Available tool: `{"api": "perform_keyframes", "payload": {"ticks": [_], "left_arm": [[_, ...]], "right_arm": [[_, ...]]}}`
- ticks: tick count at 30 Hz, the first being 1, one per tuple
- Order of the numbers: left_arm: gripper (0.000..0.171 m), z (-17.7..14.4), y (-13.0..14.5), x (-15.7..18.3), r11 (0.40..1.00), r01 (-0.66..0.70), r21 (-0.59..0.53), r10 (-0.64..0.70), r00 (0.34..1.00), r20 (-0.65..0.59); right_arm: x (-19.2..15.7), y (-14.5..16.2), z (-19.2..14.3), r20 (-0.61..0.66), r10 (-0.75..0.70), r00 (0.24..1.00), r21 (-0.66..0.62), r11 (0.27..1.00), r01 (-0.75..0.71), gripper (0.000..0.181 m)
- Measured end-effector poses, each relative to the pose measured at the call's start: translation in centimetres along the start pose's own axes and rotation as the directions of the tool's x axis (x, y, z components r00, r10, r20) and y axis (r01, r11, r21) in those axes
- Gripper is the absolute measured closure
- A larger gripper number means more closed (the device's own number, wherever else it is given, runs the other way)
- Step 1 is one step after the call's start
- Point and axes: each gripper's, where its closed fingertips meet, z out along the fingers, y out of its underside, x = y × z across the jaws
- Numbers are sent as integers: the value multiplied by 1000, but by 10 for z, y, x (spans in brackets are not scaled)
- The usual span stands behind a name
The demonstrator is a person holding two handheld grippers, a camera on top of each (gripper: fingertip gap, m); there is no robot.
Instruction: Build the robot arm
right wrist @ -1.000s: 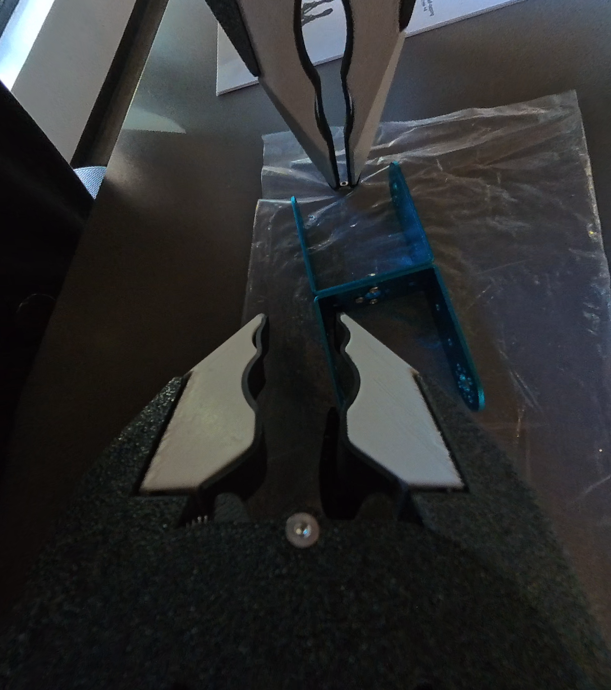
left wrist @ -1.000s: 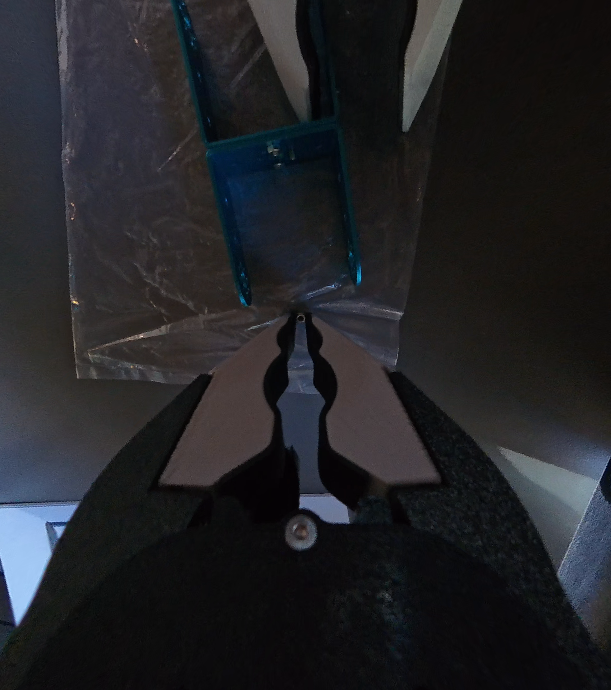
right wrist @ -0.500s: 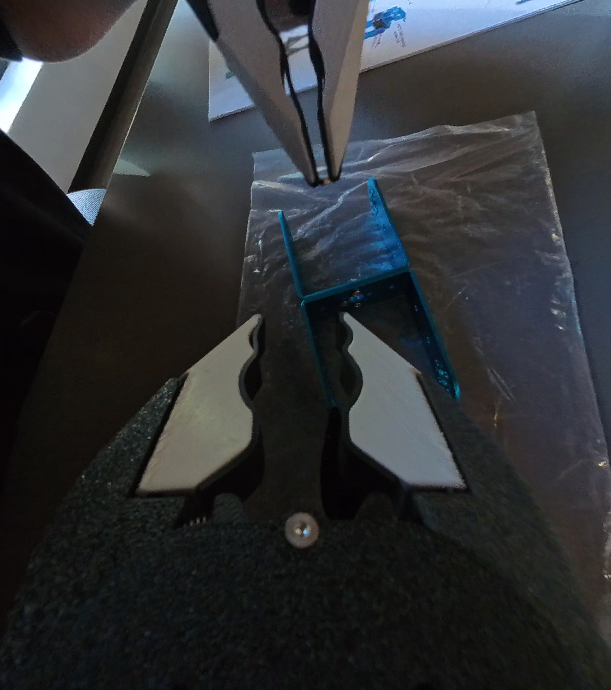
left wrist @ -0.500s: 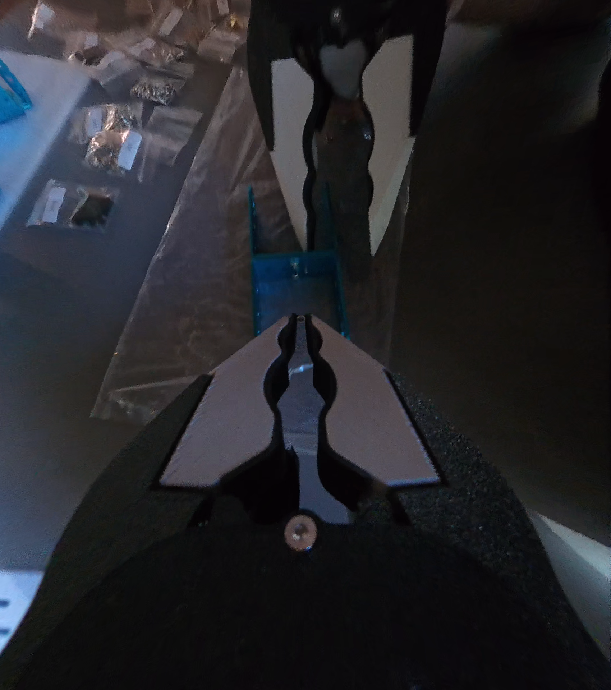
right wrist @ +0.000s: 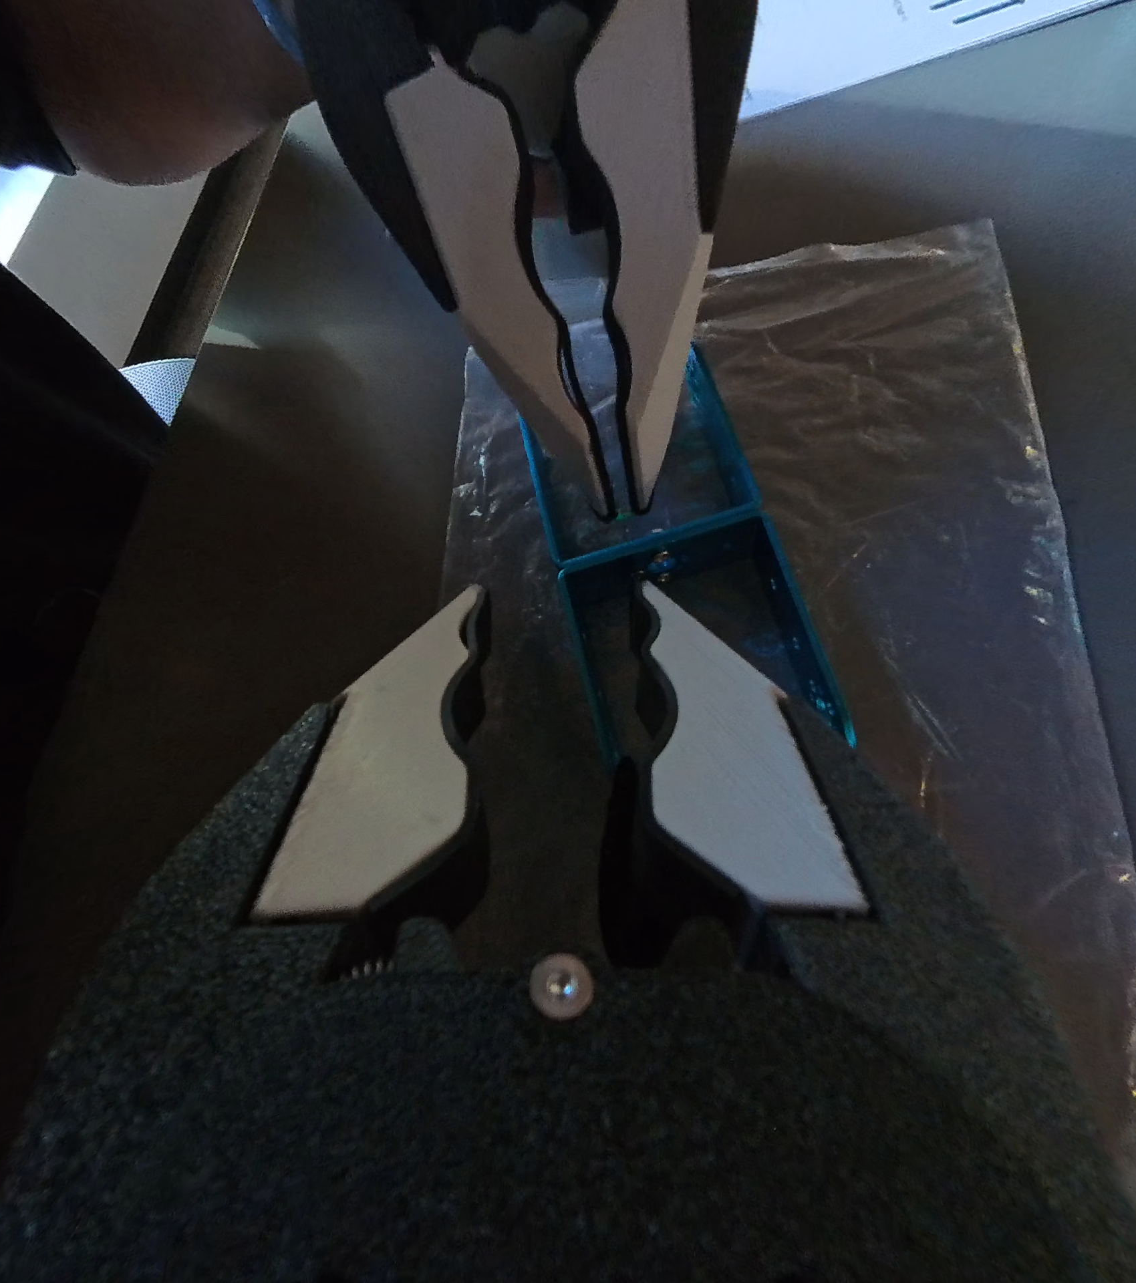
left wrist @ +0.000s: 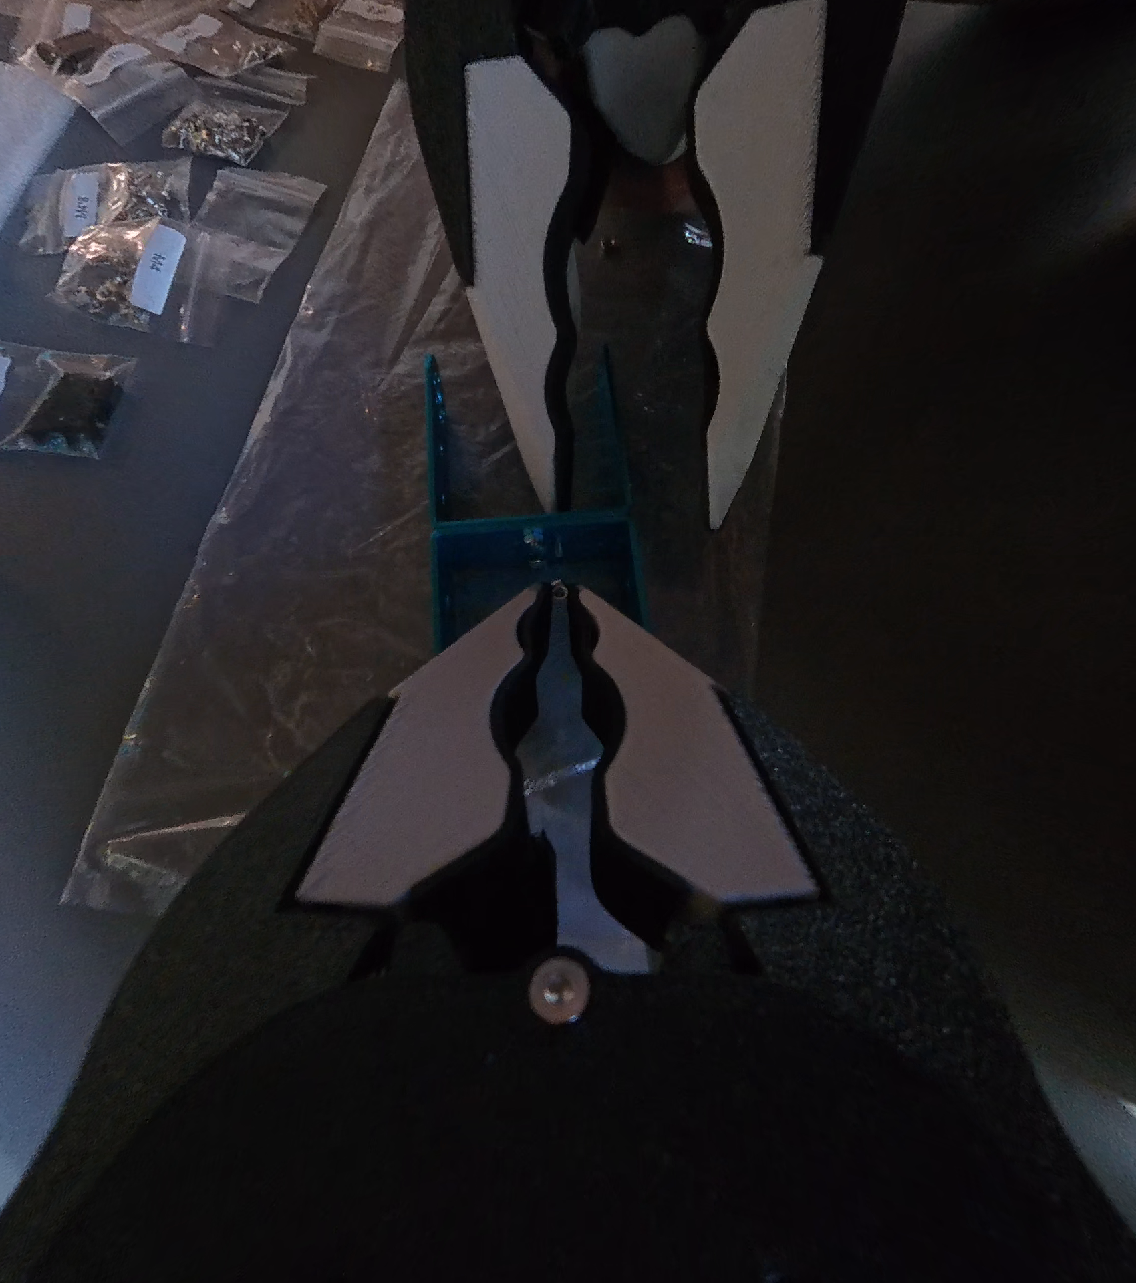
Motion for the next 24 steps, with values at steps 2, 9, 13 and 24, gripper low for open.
{"api": "perform_keyframes", "payload": {"ticks": [2,9,13,24], "left_arm": [[168,2,-1,-1,1000,5,3,-5,1000,4],[169,6,-4,-1,1000,5,20,-5,1000,-1],[169,3,-7,0,999,15,48,-15,1000,-3],[169,6,-4,-1,1000,4,16,-4,1000,1]], "right_arm": [[0,0,0,3,0,1000,1,1000,0,141],[-1,-2,0,11,7,1000,11,1000,-8,140],[-1,-2,0,12,9,1000,13,1000,-9,140],[-1,-2,2,13,8,1000,12,1000,-8,140]]}}
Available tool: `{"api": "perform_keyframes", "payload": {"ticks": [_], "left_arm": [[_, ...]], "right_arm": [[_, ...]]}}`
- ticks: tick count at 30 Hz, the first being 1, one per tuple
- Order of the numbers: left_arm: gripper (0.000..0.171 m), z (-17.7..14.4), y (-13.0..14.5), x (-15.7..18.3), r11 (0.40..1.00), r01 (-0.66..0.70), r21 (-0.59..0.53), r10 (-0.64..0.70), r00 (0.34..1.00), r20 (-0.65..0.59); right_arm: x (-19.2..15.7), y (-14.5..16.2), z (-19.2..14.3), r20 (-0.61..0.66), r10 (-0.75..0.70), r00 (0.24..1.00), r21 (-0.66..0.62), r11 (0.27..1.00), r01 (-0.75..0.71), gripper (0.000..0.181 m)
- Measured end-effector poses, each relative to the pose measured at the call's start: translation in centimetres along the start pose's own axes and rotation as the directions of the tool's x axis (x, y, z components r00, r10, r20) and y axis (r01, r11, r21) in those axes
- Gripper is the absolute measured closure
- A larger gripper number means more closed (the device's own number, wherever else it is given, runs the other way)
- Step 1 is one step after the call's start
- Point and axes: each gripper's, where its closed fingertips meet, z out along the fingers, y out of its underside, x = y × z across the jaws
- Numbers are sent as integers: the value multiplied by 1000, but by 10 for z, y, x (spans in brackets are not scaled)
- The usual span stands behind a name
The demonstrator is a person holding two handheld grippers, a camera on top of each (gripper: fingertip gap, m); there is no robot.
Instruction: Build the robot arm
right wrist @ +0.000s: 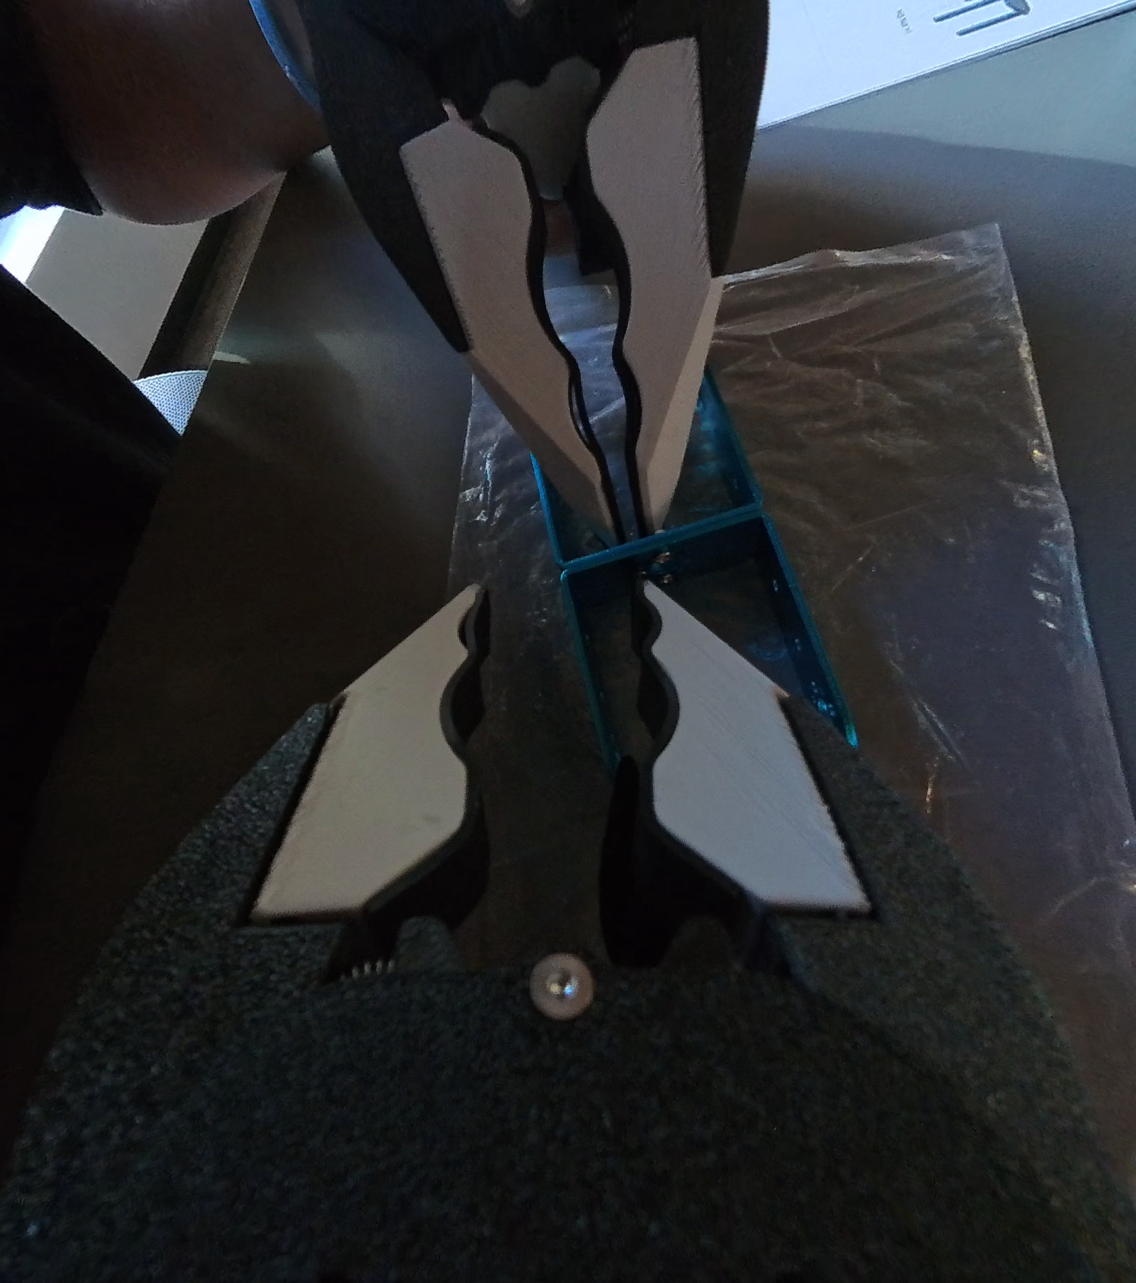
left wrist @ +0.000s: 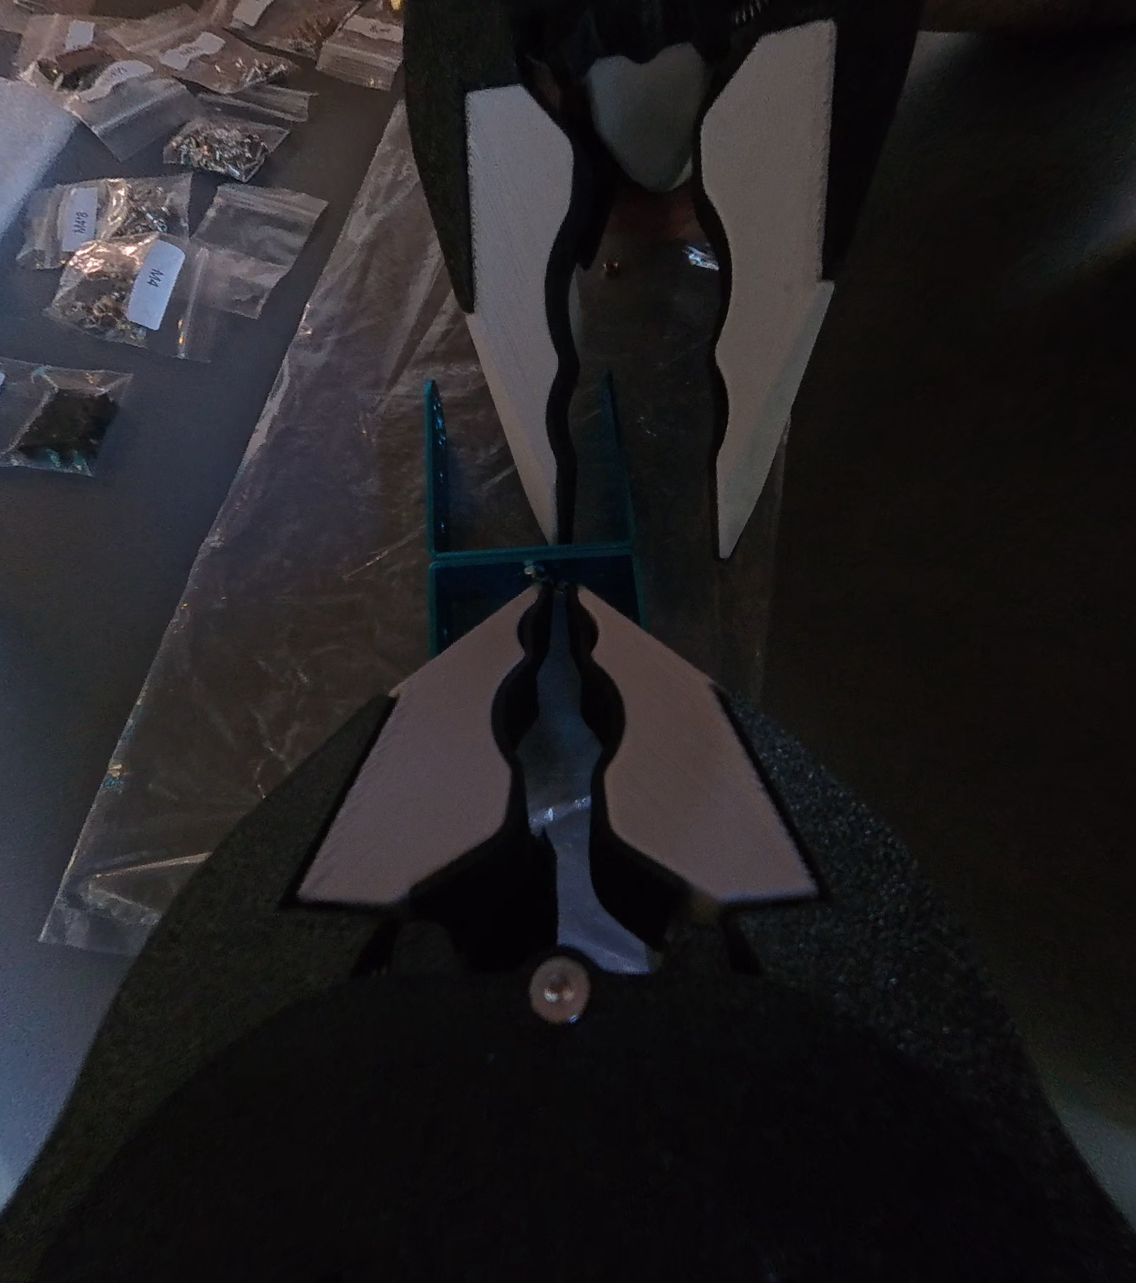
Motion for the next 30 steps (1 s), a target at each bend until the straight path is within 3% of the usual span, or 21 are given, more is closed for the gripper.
{"api": "perform_keyframes", "payload": {"ticks": [30], "left_arm": [[168,-5,-1,7,1000,-30,6,30,1000,7]], "right_arm": [[-3,-1,3,10,-8,1000,-7,1000,8,142]]}}
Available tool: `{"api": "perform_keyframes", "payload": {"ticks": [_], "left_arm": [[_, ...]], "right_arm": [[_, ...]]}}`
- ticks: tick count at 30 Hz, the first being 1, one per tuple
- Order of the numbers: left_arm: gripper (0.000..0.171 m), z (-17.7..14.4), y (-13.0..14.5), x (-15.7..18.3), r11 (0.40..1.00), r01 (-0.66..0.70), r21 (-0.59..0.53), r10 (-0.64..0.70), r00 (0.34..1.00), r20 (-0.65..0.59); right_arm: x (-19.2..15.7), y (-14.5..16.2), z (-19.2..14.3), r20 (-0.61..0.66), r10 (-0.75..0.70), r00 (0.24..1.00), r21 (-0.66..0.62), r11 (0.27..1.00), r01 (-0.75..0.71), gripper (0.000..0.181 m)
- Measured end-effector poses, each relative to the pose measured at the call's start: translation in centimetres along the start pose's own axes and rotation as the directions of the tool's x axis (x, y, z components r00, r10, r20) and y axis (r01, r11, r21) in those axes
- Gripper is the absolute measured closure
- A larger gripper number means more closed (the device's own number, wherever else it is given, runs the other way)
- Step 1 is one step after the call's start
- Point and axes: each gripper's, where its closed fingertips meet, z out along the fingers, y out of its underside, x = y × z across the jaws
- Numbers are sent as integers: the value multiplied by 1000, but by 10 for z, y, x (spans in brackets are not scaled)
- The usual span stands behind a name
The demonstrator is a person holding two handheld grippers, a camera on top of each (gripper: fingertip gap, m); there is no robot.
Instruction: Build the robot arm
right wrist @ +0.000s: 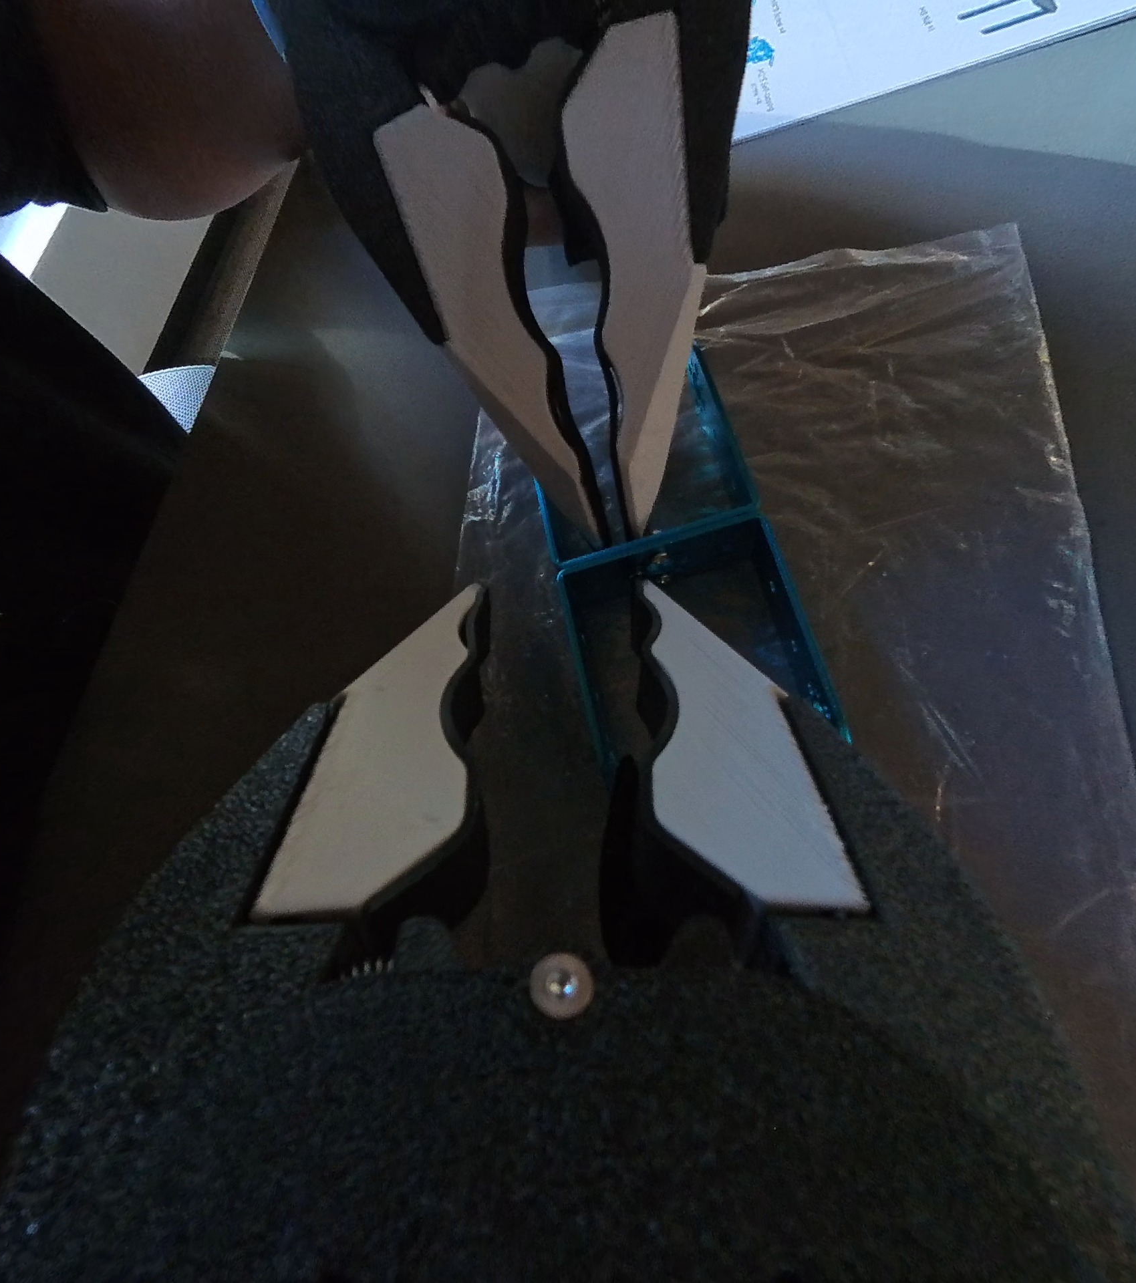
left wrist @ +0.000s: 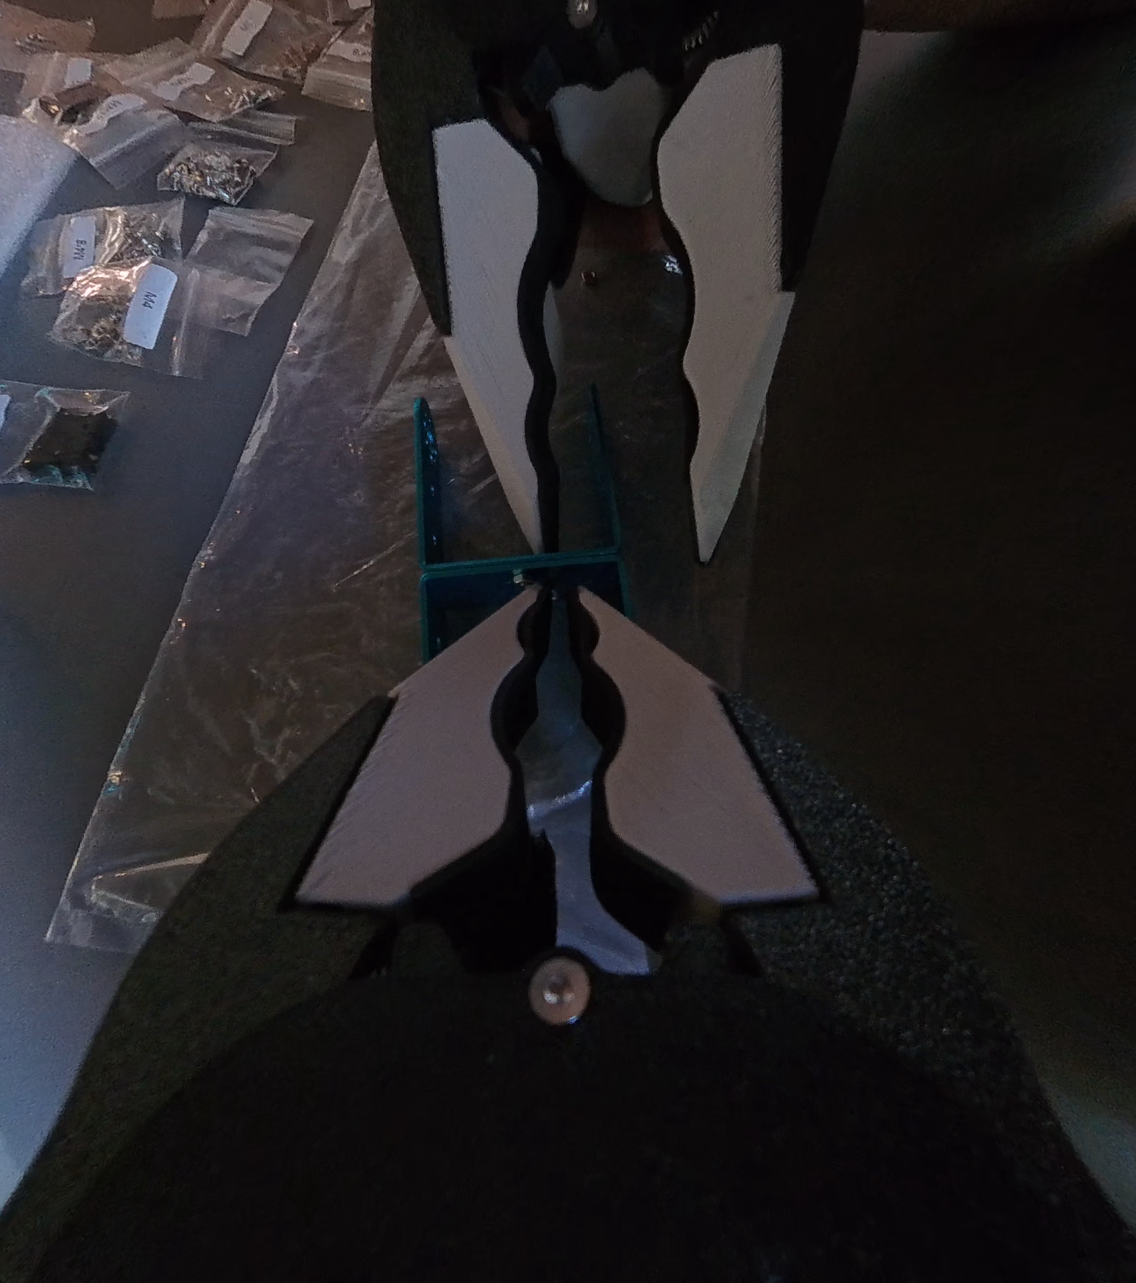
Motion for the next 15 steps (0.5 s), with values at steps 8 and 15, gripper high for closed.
{"api": "perform_keyframes", "payload": {"ticks": [8,15], "left_arm": [[158,-2,7,-2,998,48,-32,-49,999,-7],[160,1,4,0,998,45,-45,-47,998,-39]], "right_arm": [[-1,0,0,3,-1,1000,0,1000,1,140],[-1,0,1,6,-2,1000,-1,1000,2,140]]}}
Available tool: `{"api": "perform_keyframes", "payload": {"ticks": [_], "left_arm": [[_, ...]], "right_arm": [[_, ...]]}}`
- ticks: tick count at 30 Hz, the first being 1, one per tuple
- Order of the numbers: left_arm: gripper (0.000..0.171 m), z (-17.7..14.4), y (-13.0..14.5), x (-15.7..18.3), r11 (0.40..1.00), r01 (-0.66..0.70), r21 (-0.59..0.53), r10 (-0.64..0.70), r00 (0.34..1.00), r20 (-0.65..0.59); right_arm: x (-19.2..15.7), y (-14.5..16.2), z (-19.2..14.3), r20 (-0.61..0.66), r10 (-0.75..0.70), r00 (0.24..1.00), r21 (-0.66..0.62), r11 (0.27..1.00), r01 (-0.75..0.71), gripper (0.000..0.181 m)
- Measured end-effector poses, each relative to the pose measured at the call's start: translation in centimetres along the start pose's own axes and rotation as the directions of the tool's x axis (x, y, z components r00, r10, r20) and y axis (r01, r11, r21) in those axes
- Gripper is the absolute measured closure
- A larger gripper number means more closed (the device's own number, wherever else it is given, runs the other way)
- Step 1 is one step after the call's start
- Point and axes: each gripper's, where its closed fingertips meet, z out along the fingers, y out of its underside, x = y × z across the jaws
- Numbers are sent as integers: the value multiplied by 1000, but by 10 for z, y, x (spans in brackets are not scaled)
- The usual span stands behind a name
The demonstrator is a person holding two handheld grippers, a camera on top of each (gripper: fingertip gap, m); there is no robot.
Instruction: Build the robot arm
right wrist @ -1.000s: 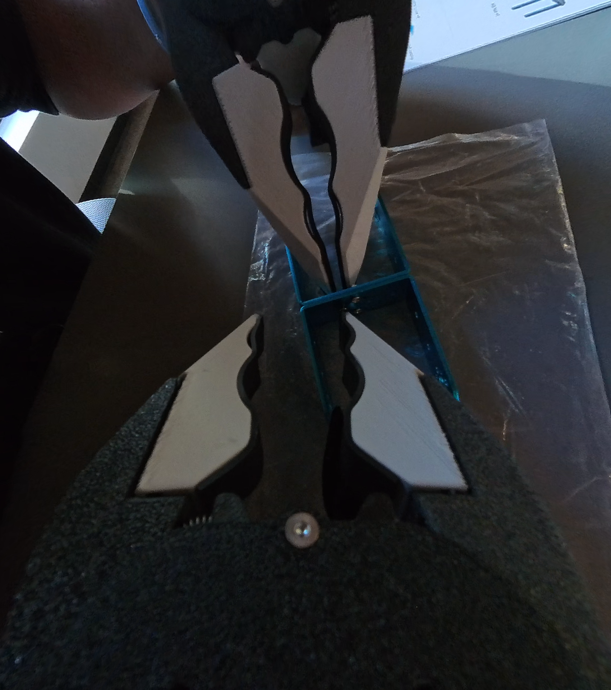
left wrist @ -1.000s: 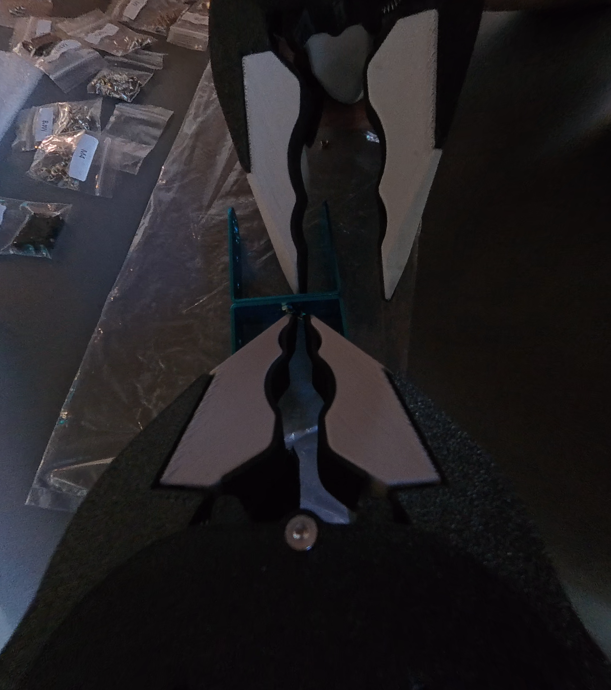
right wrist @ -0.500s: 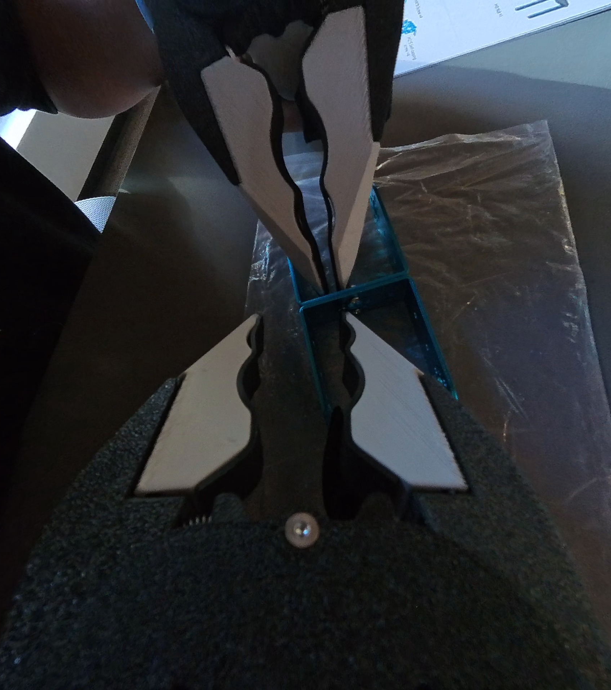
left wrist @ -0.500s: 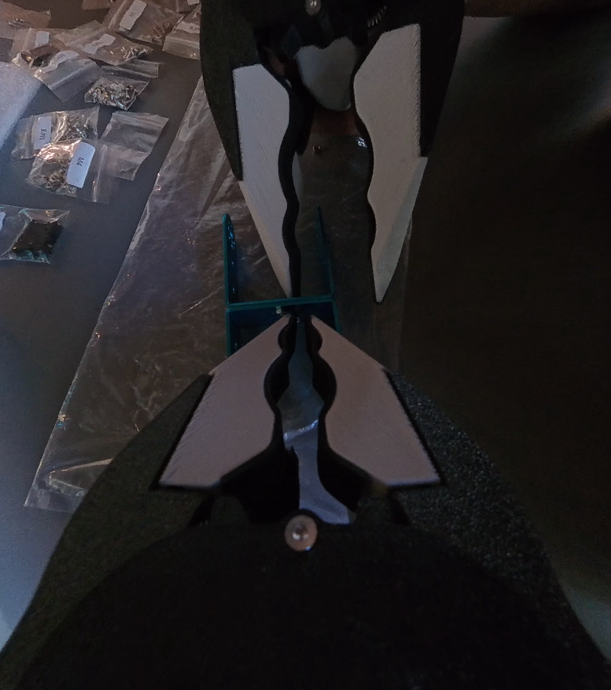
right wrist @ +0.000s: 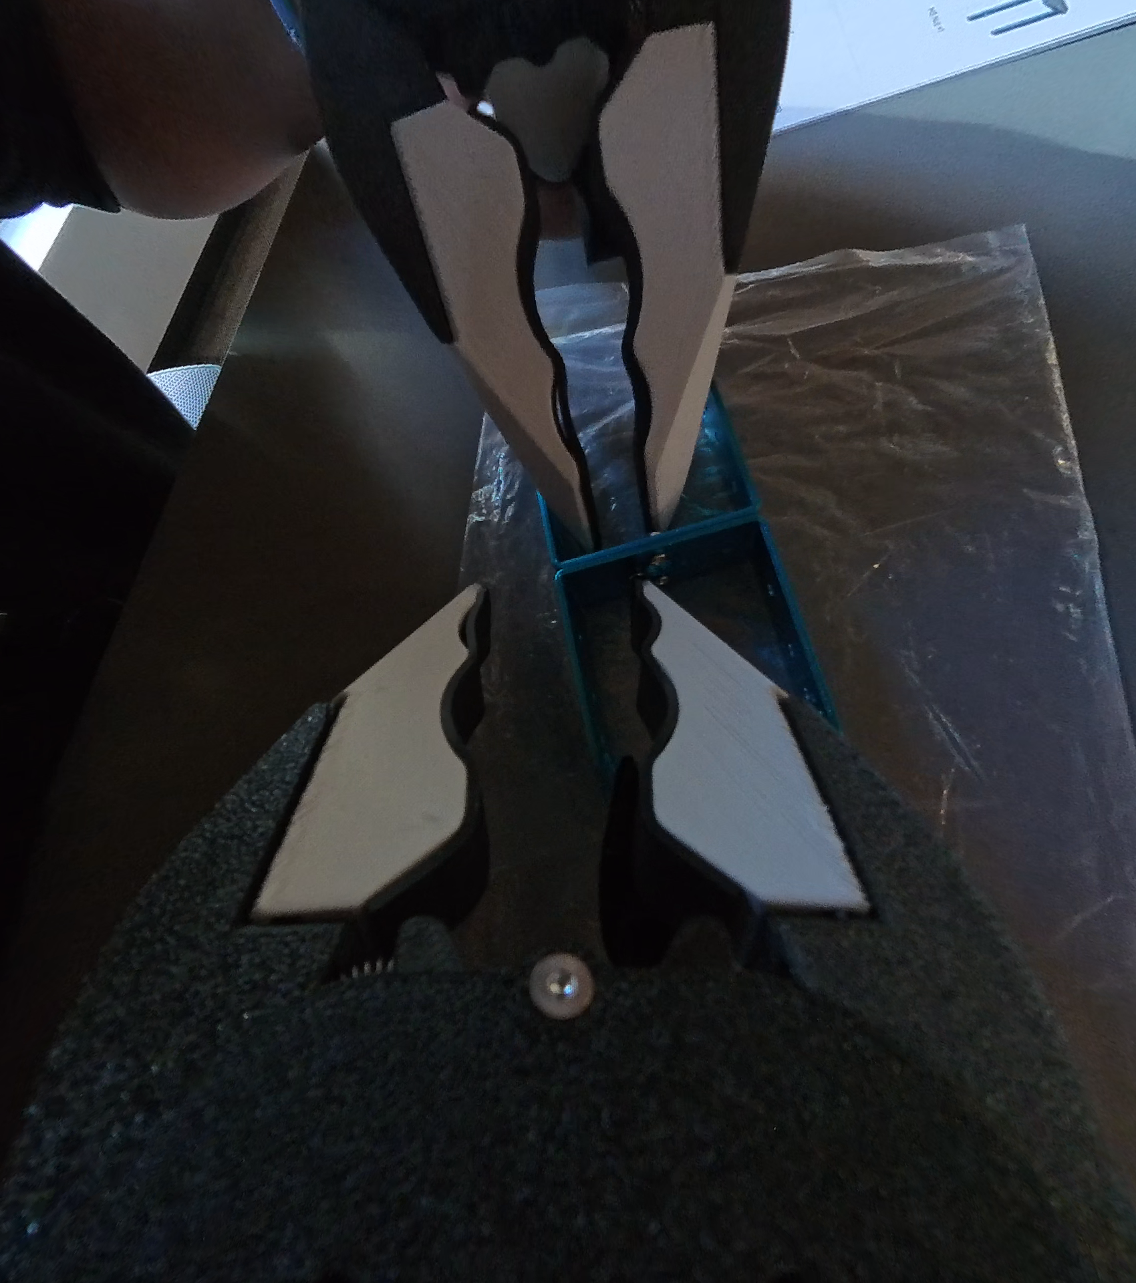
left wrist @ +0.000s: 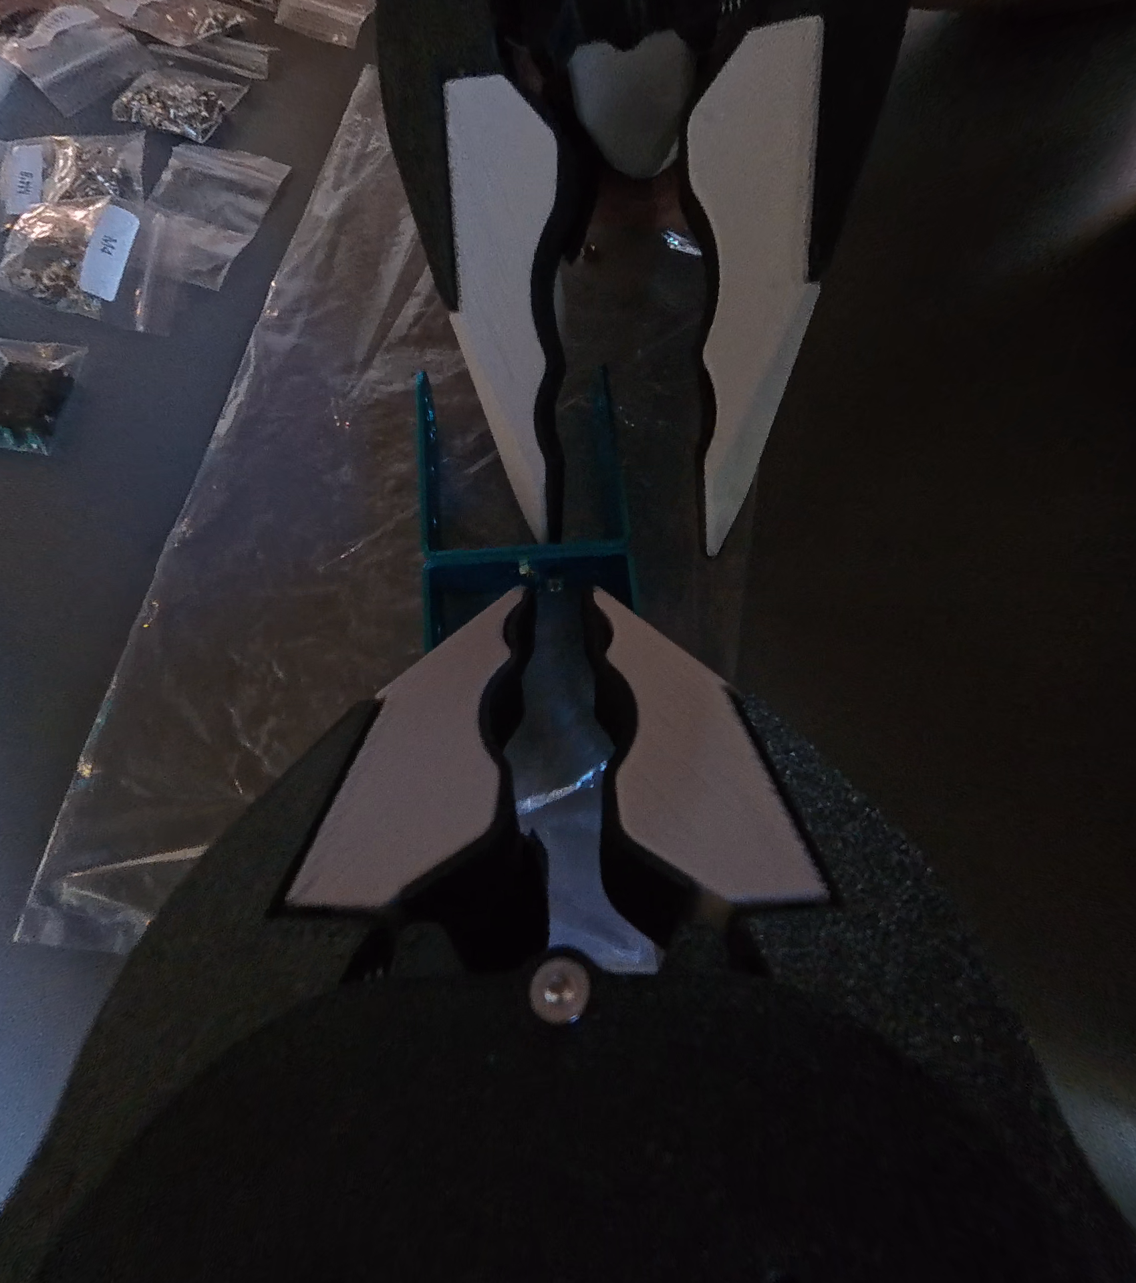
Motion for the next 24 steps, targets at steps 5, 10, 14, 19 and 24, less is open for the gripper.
{"api": "perform_keyframes", "payload": {"ticks": [5,10,14,19,24], "left_arm": [[161,3,0,-1,1000,-2,-14,2,1000,2],[162,3,-1,0,1000,12,-7,-12,1000,3],[161,1,-1,1,1000,24,2,-24,1000,-4],[151,-6,-4,-3,998,55,31,-55,998,1],[137,-30,-11,-3,986,109,123,-106,994,-31]], "right_arm": [[0,0,0,4,1,1000,1,1000,-1,141],[1,0,0,2,2,1000,1,1000,-2,144],[0,-1,1,0,-5,1000,1,1000,5,142],[-1,-1,2,0,-6,1000,-2,1000,6,142],[0,-1,2,1,-6,1000,-4,1000,6,142]]}}
